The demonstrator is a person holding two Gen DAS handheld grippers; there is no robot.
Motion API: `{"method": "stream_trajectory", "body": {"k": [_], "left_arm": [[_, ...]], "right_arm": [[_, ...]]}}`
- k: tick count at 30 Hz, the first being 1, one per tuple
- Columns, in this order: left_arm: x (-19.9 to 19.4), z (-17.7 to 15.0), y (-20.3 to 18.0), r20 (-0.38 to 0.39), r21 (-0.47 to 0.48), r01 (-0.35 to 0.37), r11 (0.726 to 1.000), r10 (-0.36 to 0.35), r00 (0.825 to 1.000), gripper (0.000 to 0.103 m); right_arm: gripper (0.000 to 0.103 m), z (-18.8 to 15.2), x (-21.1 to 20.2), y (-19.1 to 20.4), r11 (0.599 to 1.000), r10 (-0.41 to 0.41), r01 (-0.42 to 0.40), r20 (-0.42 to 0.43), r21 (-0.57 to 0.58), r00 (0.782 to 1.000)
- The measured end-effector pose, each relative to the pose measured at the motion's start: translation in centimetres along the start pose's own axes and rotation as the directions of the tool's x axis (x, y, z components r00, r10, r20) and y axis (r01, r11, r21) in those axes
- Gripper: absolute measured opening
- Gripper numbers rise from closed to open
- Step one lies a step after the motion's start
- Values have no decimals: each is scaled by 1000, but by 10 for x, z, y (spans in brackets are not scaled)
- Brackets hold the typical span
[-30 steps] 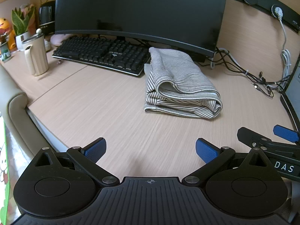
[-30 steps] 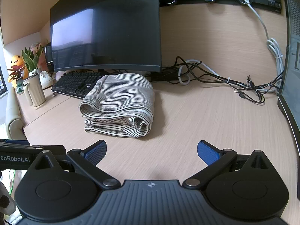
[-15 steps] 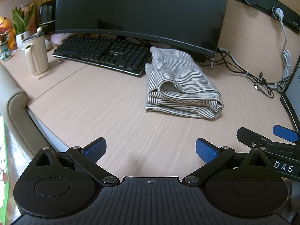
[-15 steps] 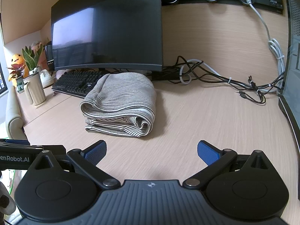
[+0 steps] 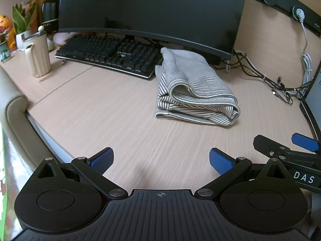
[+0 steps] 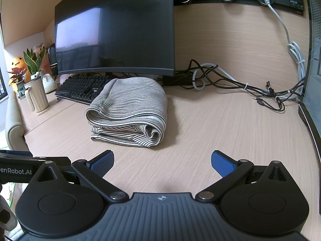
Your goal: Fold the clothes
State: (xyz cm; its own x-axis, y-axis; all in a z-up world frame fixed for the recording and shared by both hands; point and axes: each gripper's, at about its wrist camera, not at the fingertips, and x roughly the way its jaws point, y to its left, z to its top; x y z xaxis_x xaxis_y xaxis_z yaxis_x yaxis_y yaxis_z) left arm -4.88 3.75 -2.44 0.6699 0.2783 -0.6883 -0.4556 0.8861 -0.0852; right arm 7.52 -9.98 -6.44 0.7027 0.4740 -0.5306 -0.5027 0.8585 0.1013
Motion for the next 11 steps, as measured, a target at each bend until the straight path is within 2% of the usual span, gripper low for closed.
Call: {"method": "stream_trajectory", "body": {"k": [11], "left_arm": [[8, 12, 9, 31, 9, -10, 1000, 10, 999, 103]], "right_arm": [[103, 7, 12, 9, 1000, 2, -2, -12, -1, 1000]]}}
